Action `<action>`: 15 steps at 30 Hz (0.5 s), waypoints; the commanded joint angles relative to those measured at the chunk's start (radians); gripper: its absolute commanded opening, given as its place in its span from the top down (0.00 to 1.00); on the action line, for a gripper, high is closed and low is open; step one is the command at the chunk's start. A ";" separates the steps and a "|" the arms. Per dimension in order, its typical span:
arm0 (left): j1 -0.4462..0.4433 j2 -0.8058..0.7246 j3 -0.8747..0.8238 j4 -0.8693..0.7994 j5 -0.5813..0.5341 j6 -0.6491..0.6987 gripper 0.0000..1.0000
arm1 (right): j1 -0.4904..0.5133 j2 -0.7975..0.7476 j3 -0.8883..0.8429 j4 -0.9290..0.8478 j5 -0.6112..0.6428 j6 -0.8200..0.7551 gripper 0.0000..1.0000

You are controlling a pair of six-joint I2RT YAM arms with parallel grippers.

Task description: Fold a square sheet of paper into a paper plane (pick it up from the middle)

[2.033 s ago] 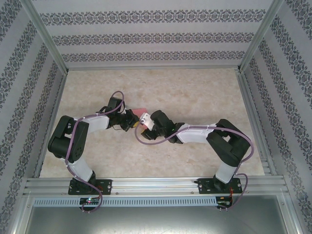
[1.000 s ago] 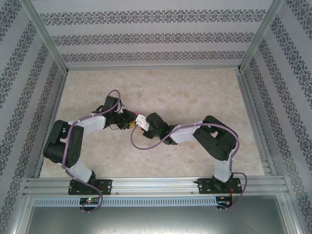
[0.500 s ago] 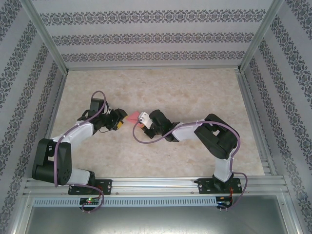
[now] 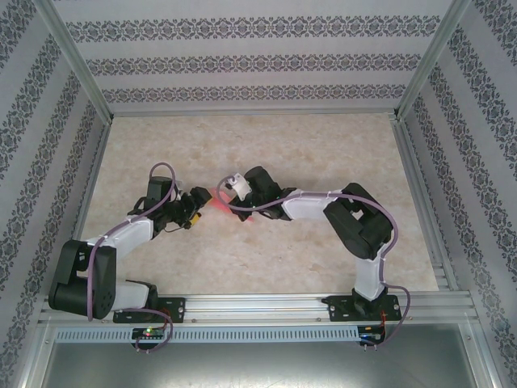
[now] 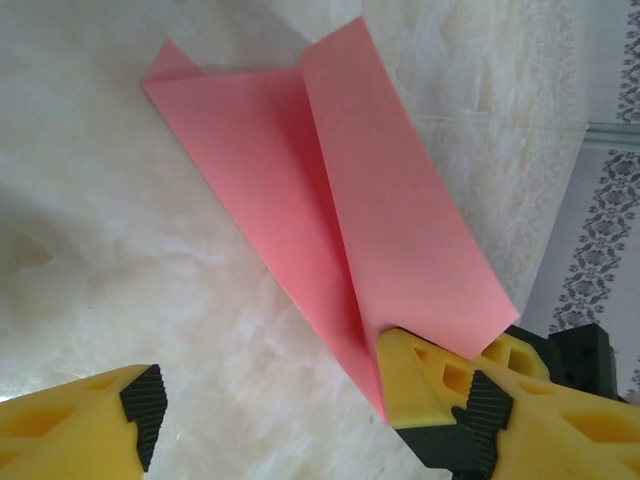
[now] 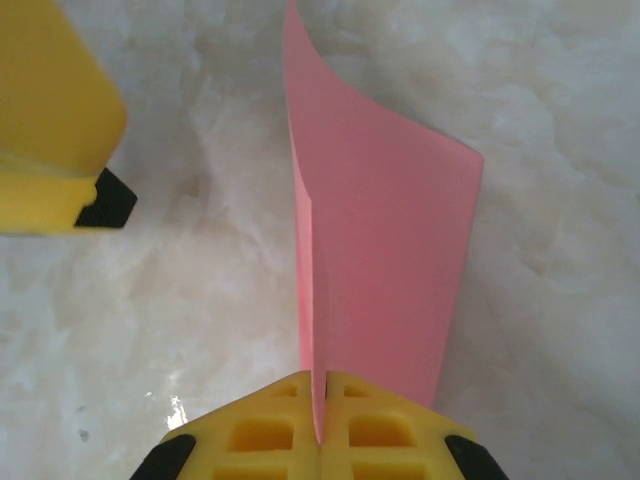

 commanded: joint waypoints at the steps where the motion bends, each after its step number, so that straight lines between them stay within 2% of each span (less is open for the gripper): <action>1: 0.007 -0.009 -0.017 0.082 0.001 0.012 0.11 | -0.007 0.036 0.032 -0.050 -0.111 0.118 1.00; 4: 0.007 0.004 -0.023 0.109 0.013 0.010 0.07 | -0.014 0.054 0.047 -0.046 -0.137 0.177 1.00; 10: 0.005 0.056 -0.040 0.211 0.072 -0.001 0.07 | -0.041 0.088 0.063 -0.011 -0.221 0.304 1.00; 15: 0.001 0.075 -0.044 0.250 0.087 0.024 0.09 | -0.060 0.138 0.135 -0.097 -0.245 0.386 1.00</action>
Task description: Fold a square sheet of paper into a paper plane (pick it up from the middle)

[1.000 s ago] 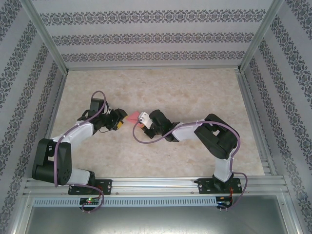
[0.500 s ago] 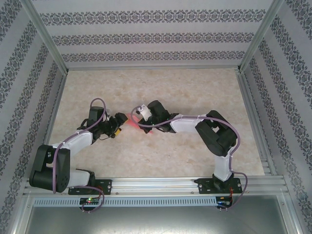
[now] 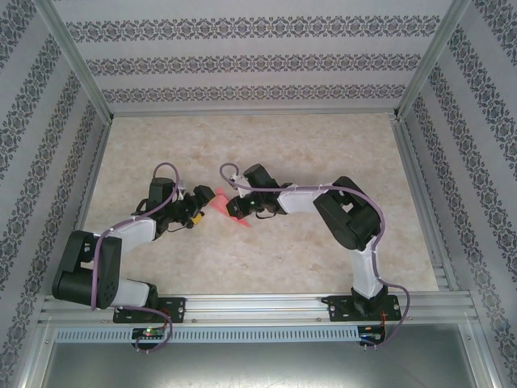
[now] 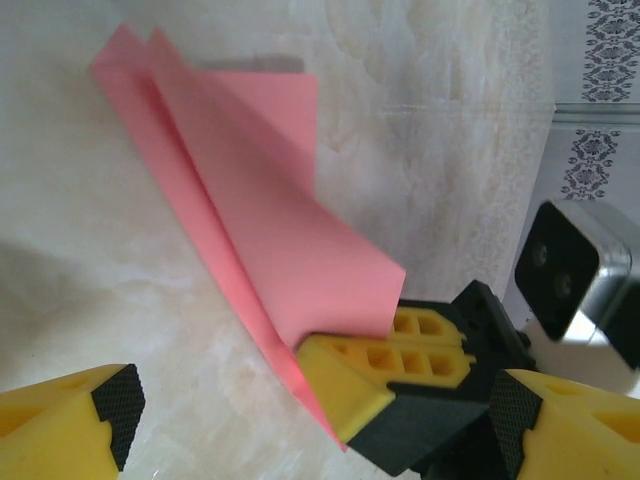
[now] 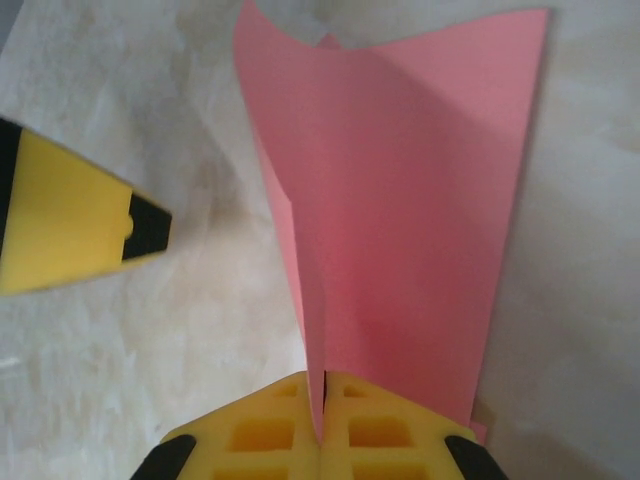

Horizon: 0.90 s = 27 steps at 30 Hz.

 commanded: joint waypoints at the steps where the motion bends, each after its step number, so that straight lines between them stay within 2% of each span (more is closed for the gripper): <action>1: 0.000 0.011 -0.009 0.091 0.033 0.022 0.10 | -0.015 0.032 0.047 -0.025 -0.064 0.094 1.00; 7: -0.011 0.045 -0.001 0.125 0.047 0.019 0.17 | -0.020 0.056 0.058 0.007 -0.116 0.154 1.00; 16: -0.032 0.153 0.010 0.256 0.074 -0.029 0.43 | -0.024 0.083 0.069 0.028 -0.153 0.194 1.00; 27: -0.051 0.215 0.025 0.309 0.076 -0.031 0.58 | -0.034 0.104 0.076 0.018 -0.176 0.207 1.00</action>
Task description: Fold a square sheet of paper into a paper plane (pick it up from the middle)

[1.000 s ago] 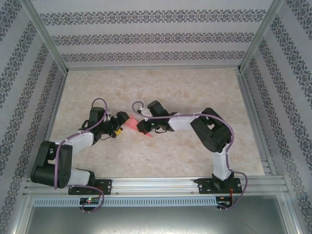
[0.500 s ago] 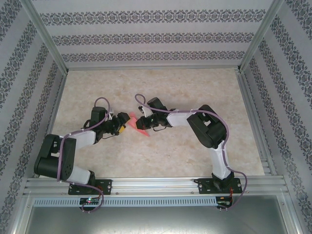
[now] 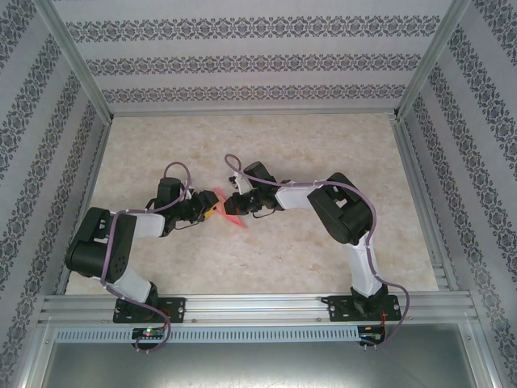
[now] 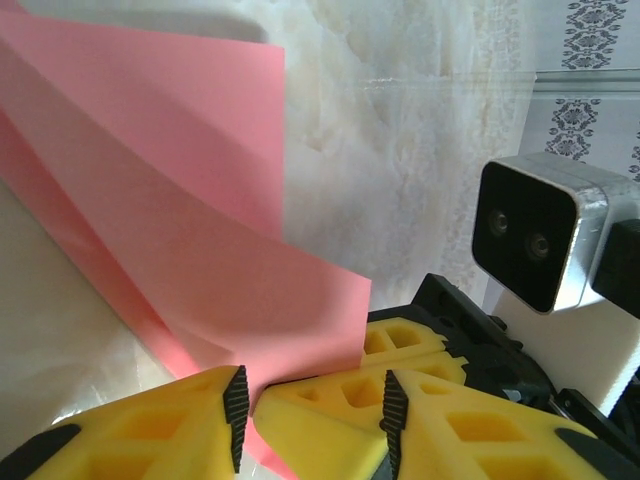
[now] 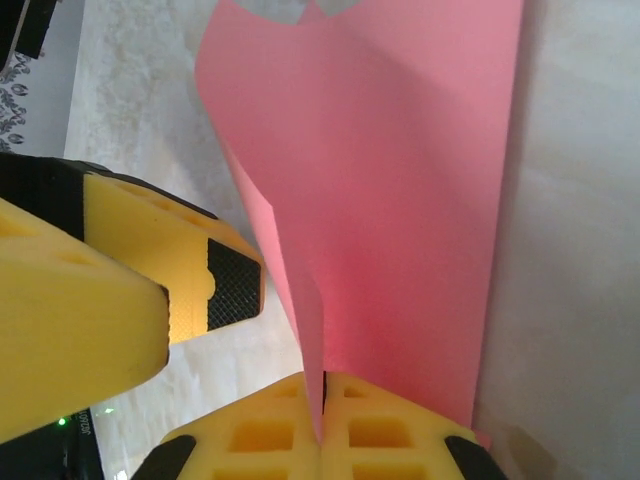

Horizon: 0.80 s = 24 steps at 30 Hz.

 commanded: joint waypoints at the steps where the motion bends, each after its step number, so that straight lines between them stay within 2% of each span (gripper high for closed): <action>1: -0.012 0.018 0.021 0.061 0.016 0.000 0.59 | -0.009 0.029 0.028 -0.004 -0.022 0.005 1.00; 15: -0.017 0.083 0.036 0.086 0.018 -0.003 0.60 | -0.011 0.046 0.030 -0.033 -0.016 -0.012 0.99; 24: -0.016 0.110 0.038 0.076 0.013 -0.005 0.62 | -0.015 0.019 0.031 -0.057 -0.023 -0.020 0.91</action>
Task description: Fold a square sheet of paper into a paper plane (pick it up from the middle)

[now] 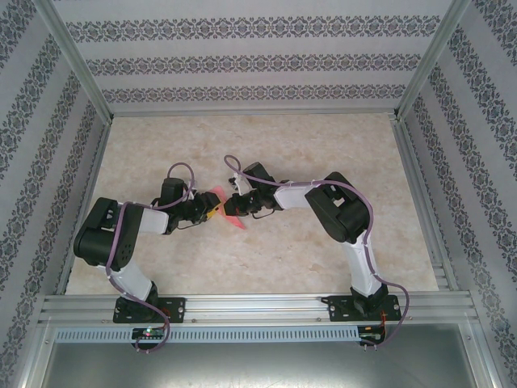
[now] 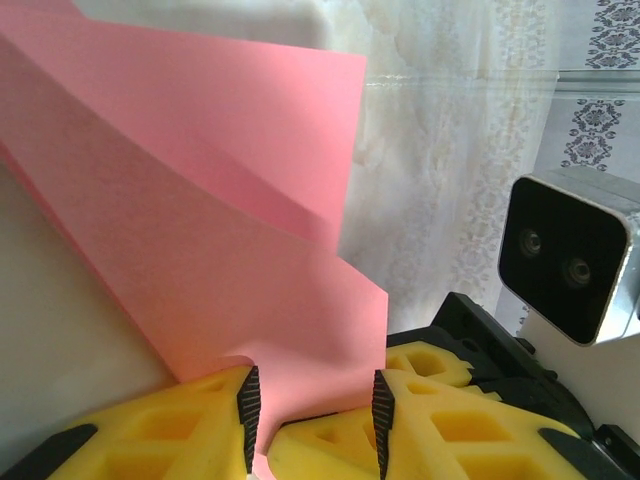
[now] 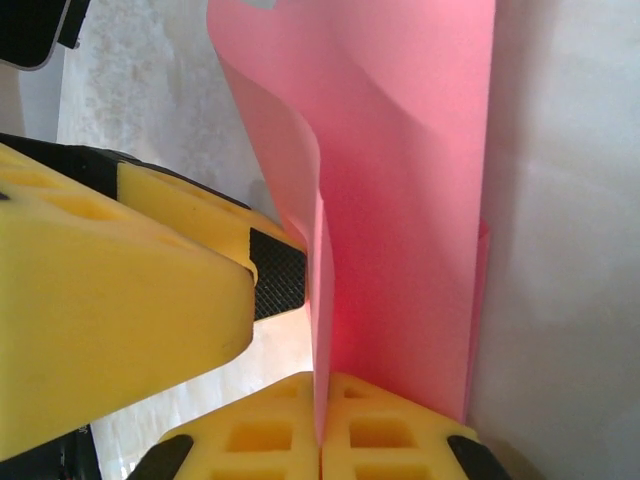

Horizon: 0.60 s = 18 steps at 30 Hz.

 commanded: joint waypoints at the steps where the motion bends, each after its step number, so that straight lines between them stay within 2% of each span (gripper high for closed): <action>1: -0.011 0.014 0.016 0.028 0.010 -0.003 0.62 | -0.013 -0.014 0.013 -0.047 -0.015 -0.021 0.90; 10: -0.012 0.011 0.035 -0.032 0.008 0.026 0.62 | -0.025 -0.090 -0.019 -0.091 -0.027 -0.055 0.82; 18: -0.013 0.018 0.040 -0.034 0.019 0.030 0.62 | -0.034 -0.138 -0.051 -0.129 -0.018 -0.079 0.80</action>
